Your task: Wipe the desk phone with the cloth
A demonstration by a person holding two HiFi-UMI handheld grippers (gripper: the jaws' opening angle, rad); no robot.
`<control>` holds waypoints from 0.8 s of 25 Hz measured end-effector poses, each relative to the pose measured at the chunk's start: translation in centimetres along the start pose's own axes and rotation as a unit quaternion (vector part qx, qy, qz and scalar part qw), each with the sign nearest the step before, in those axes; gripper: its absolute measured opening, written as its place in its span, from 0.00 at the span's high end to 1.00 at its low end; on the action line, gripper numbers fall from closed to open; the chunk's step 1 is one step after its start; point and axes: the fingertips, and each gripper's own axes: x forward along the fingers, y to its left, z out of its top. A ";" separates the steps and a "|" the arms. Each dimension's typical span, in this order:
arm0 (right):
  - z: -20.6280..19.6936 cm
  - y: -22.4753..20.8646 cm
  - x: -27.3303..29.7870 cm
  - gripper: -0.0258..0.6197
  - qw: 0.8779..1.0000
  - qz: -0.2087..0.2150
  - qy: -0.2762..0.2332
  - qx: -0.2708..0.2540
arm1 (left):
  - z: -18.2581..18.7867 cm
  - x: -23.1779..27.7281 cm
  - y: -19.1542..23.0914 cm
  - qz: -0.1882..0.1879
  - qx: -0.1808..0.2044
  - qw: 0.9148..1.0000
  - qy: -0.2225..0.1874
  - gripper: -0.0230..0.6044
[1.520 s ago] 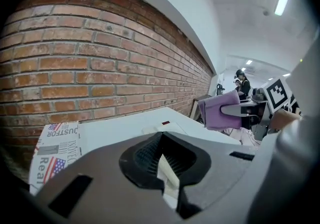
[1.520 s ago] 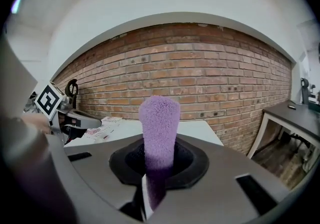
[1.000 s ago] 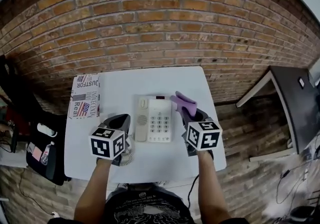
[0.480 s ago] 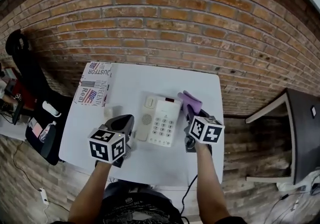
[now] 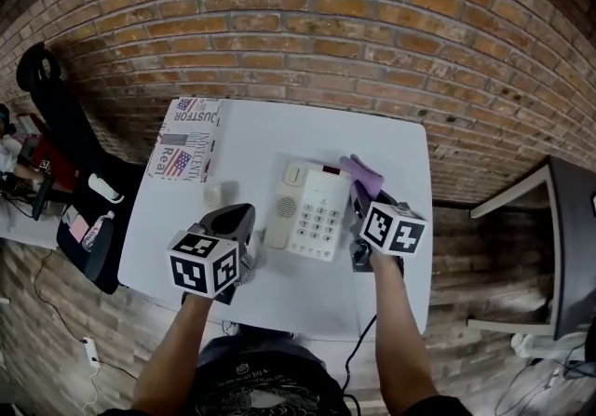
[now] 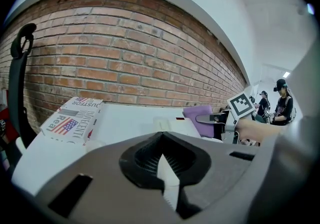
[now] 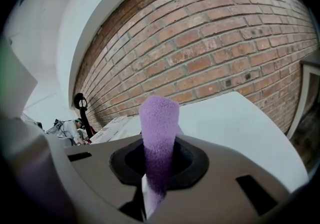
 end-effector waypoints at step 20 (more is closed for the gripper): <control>-4.0 2.6 -3.0 0.89 0.999 -0.039 0.012 0.012 | -0.8 -0.4 0.4 -0.083 0.016 0.996 0.007 0.95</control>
